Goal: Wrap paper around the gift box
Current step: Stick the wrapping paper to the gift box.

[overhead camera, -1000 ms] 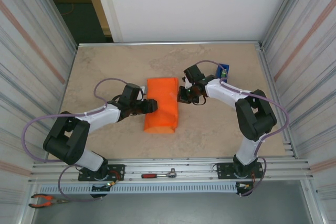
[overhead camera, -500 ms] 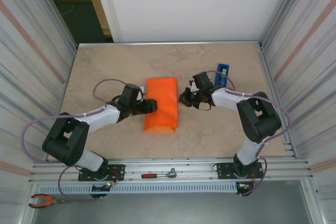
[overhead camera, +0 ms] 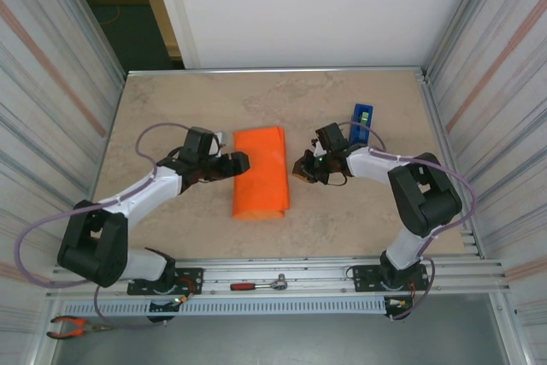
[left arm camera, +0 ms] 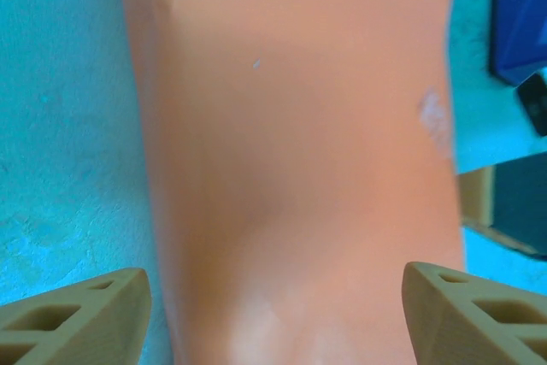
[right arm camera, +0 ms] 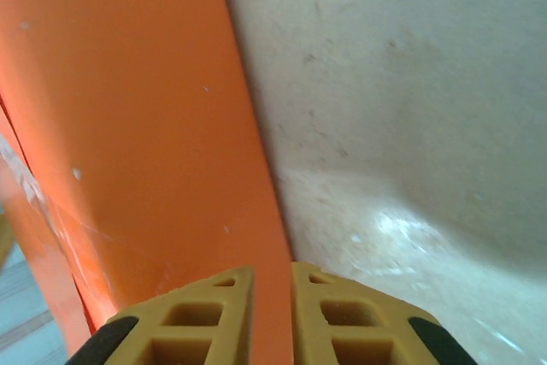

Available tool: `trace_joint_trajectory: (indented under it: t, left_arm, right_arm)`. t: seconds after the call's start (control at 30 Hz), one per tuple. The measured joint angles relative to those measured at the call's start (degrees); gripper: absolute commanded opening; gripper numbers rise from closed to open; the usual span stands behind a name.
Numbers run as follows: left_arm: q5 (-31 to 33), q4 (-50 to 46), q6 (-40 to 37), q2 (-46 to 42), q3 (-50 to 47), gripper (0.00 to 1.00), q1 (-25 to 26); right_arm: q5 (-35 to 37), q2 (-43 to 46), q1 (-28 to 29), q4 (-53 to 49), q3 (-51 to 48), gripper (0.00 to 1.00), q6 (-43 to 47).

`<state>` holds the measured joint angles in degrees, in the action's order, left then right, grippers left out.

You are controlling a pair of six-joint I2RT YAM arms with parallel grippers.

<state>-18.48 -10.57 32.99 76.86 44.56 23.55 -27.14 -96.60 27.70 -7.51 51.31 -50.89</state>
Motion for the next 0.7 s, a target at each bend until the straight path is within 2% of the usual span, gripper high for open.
trace_joint_trajectory:
  t: [0.07, 0.13, 0.27, 0.37, 0.53, 0.7]
  left_arm:
    - [-0.3, -0.6, -0.2, -1.5, 0.8, 0.79, -0.1]
    - [-0.5, -1.6, -0.4, -2.8, 1.1, 0.80, -0.1]
    - [-0.1, -5.2, -1.5, -4.9, 0.7, 0.81, 0.3]
    - [1.0, -7.1, -2.1, -7.2, -1.6, 0.82, 1.5]
    - [4.6, -9.0, -2.2, -11.5, -7.5, 0.83, 4.7]
    - [7.8, -8.8, -1.7, -11.1, -11.5, 0.83, 6.6]
  right_arm:
    - [0.8, 2.7, 0.1, -1.6, -1.0, 0.33, 0.4]
    - [2.1, 6.3, 0.6, -3.4, -1.4, 0.51, 0.7]
    - [5.8, 13.6, 4.4, -5.7, -1.4, 0.66, 1.2]
    - [9.5, 16.5, 9.6, -7.0, -1.2, 0.70, 1.5]
    - [16.9, 15.6, 17.9, -9.2, -1.0, 0.70, 0.4]
    - [21.7, 10.1, 21.1, -9.2, -1.1, 0.68, -1.2]
